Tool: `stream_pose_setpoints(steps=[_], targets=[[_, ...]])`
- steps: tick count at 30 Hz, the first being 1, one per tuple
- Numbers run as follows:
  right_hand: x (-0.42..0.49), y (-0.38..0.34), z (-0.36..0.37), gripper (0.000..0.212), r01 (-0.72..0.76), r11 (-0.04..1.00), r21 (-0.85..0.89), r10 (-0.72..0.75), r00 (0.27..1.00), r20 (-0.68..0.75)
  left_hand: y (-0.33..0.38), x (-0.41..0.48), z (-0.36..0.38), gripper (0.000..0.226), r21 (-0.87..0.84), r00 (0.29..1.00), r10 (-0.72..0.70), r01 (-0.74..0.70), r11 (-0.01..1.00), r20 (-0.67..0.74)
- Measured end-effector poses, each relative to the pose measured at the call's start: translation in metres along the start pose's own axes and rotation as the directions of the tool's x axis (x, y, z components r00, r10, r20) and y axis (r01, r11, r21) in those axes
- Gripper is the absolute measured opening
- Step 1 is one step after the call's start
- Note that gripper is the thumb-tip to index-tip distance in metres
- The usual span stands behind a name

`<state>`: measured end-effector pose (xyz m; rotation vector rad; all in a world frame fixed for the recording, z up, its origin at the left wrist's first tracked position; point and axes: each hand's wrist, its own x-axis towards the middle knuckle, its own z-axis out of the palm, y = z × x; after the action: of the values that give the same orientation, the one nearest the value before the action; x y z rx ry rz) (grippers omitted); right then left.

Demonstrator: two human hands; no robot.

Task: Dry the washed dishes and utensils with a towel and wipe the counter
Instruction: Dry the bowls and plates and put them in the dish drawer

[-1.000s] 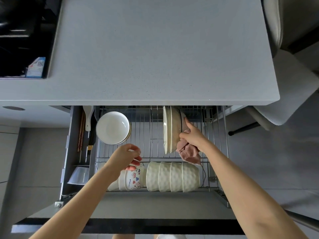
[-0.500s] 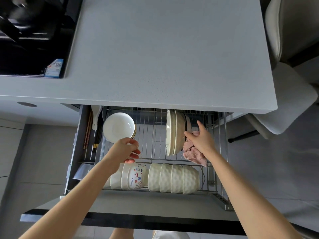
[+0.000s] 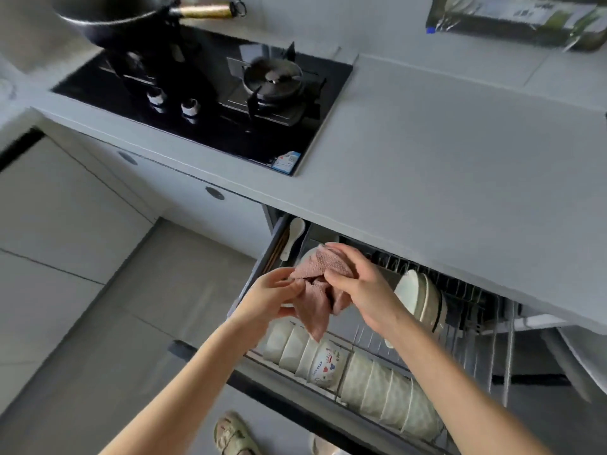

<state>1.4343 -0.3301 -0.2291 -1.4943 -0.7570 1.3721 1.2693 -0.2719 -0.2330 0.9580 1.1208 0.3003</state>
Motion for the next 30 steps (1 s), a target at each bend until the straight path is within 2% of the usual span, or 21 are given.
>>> stream_pose_setpoints(steps=[2, 4, 6, 8, 11, 13, 17, 21, 25, 26, 28, 30], targets=[[0.008, -0.015, 0.044, 0.035, 0.083, 0.986, -0.142, -0.075, 0.995, 0.060, 0.003, -0.021, -0.041, 0.018, 0.005, 0.993, 0.057, -0.056, 0.998, -0.107], [0.016, -0.029, 0.089, 0.030, 0.199, 0.921, -0.334, -0.172, 0.979, 0.109, 0.004, -0.044, -0.089, 0.011, 0.035, 0.968, 0.118, -0.113, 0.993, -0.221], [0.024, -0.042, 0.139, 0.020, 0.284, 0.818, -0.501, -0.254, 0.959, 0.129, 0.007, -0.073, -0.142, 0.007, 0.102, 0.919, 0.181, -0.155, 0.983, -0.351], [0.029, -0.055, 0.195, 0.025, 0.325, 0.752, -0.574, -0.289, 0.944, 0.157, 0.008, -0.107, -0.198, 0.008, 0.222, 0.856, 0.270, -0.188, 0.957, -0.440], [0.029, -0.073, 0.288, 0.018, 0.410, 0.741, -0.532, -0.308, 0.911, 0.273, 0.005, -0.155, -0.282, 0.012, 0.419, 0.792, 0.364, -0.152, 0.895, -0.490], [0.027, -0.085, 0.353, 0.015, 0.477, 0.750, -0.458, -0.348, 0.874, 0.340, 0.001, -0.182, -0.333, 0.023, 0.473, 0.752, 0.388, -0.115, 0.873, -0.534], [0.020, -0.113, 0.468, 0.013, 0.583, 0.712, -0.393, -0.429, 0.803, 0.414, -0.002, -0.228, -0.415, 0.010, 0.524, 0.596, 0.471, -0.098, 0.846, -0.651], [0.008, -0.143, 0.556, 0.003, 0.627, 0.746, -0.226, -0.486, 0.744, 0.459, -0.007, -0.257, -0.480, 0.011, 0.480, 0.468, 0.445, -0.051, 0.876, -0.763], [0.011, -0.171, 0.628, 0.009, 0.611, 0.786, -0.096, -0.481, 0.701, 0.527, -0.014, -0.275, -0.538, 0.026, 0.391, 0.440, 0.373, -0.054, 0.919, -0.816], [0.017, -0.176, 0.643, 0.012, 0.604, 0.793, -0.082, -0.479, 0.700, 0.529, -0.013, -0.280, -0.553, 0.023, 0.373, 0.435, 0.352, -0.040, 0.927, -0.829], [0.037, -0.179, 0.676, 0.017, 0.630, 0.768, -0.118, -0.500, 0.704, 0.504, -0.008, -0.287, -0.585, 0.006, 0.230, 0.400, 0.277, -0.161, 0.960, -0.874], [0.066, -0.173, 0.707, 0.010, 0.673, 0.691, -0.263, -0.522, 0.716, 0.464, 0.001, -0.292, -0.618, 0.012, -0.002, 0.402, 0.139, -0.329, 0.944, -0.905]])
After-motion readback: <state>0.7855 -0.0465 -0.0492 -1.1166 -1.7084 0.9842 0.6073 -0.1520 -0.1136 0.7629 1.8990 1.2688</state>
